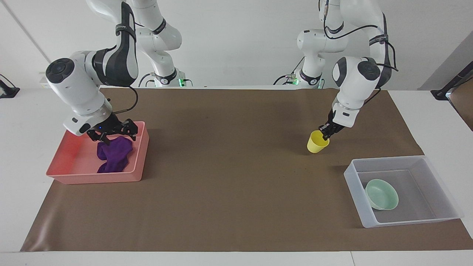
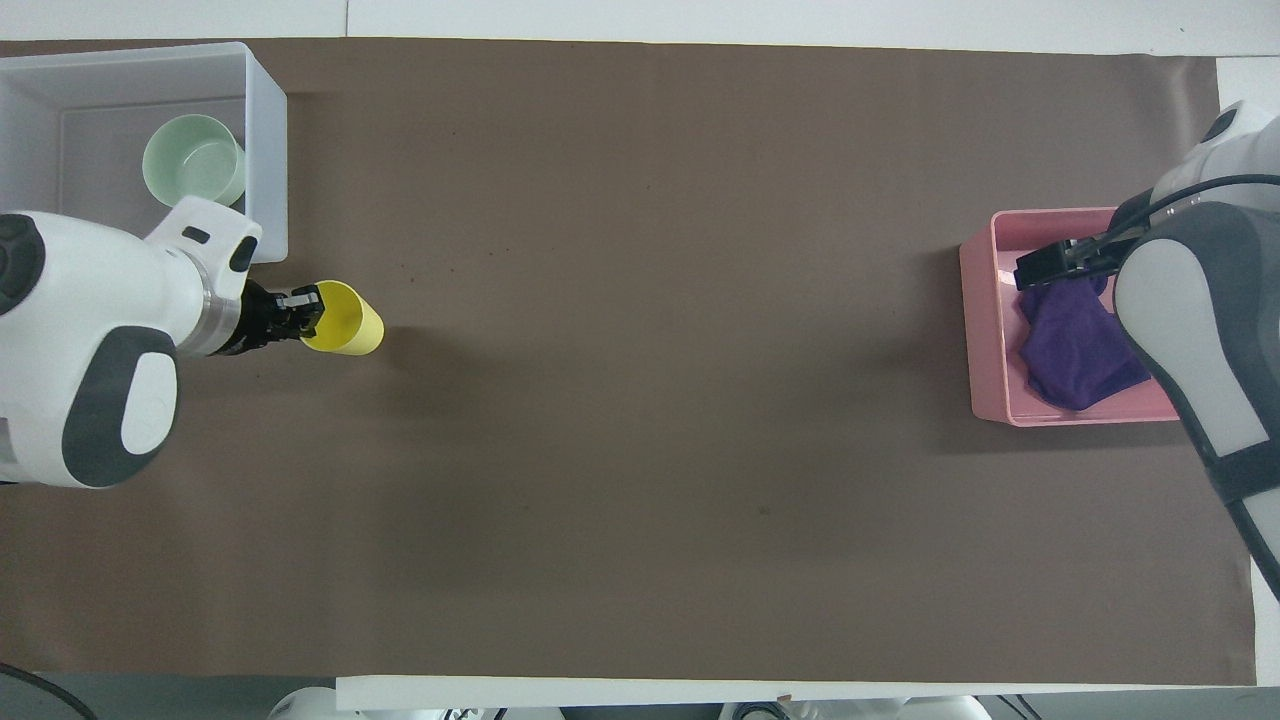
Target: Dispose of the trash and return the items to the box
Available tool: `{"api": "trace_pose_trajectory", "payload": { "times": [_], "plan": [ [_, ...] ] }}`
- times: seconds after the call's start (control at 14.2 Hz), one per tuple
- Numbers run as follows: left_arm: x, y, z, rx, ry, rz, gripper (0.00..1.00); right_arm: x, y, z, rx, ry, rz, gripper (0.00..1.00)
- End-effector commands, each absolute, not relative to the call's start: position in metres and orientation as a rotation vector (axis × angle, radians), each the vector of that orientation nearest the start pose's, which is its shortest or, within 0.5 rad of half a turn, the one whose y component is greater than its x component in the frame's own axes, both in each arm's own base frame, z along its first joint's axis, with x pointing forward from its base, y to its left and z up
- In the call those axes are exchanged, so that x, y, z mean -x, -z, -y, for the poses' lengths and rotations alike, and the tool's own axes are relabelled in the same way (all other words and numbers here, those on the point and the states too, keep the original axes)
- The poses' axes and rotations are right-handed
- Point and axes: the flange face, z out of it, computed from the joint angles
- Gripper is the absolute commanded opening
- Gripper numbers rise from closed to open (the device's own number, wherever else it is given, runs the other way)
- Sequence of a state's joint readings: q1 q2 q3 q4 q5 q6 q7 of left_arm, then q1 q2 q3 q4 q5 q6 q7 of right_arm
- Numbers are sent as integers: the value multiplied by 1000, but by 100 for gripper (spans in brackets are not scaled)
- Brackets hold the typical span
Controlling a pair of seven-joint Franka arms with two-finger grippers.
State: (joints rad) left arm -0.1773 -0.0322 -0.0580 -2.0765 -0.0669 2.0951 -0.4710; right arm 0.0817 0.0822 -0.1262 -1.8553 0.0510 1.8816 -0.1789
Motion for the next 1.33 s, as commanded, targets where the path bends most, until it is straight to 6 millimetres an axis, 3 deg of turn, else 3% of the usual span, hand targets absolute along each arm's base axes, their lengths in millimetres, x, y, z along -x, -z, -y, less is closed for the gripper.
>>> {"api": "trace_pose_trajectory", "payload": {
  "times": [0.0,0.21,0.28,0.42,0.63,0.91,0.98,1.12,1.26],
  "plan": [
    [-594,-491,100,3162,31,547,0,-573,-503,5,3086,-117,124,100],
    [-632,-504,-1,3138,237,806,0,-556,-558,9,3080,-203,129,100],
    [-640,-489,-25,3124,244,848,0,-548,-571,11,3077,-236,133,100],
    [-658,-464,-55,3114,276,842,0,-536,-594,18,3072,-266,130,100],
    [-679,-416,-62,3119,346,797,0,-513,-615,13,3071,-346,154,100],
    [-690,-387,-58,3111,329,750,0,-502,-619,9,3055,-378,294,100],
    [-690,-386,-59,3100,330,687,7,-502,-619,9,3056,-369,297,100],
    [-690,-388,-55,3101,332,598,89,-508,-623,11,3071,-293,295,100],
    [-687,-406,-41,3108,320,564,100,-512,-624,12,3081,-255,283,100]
  ]
}}
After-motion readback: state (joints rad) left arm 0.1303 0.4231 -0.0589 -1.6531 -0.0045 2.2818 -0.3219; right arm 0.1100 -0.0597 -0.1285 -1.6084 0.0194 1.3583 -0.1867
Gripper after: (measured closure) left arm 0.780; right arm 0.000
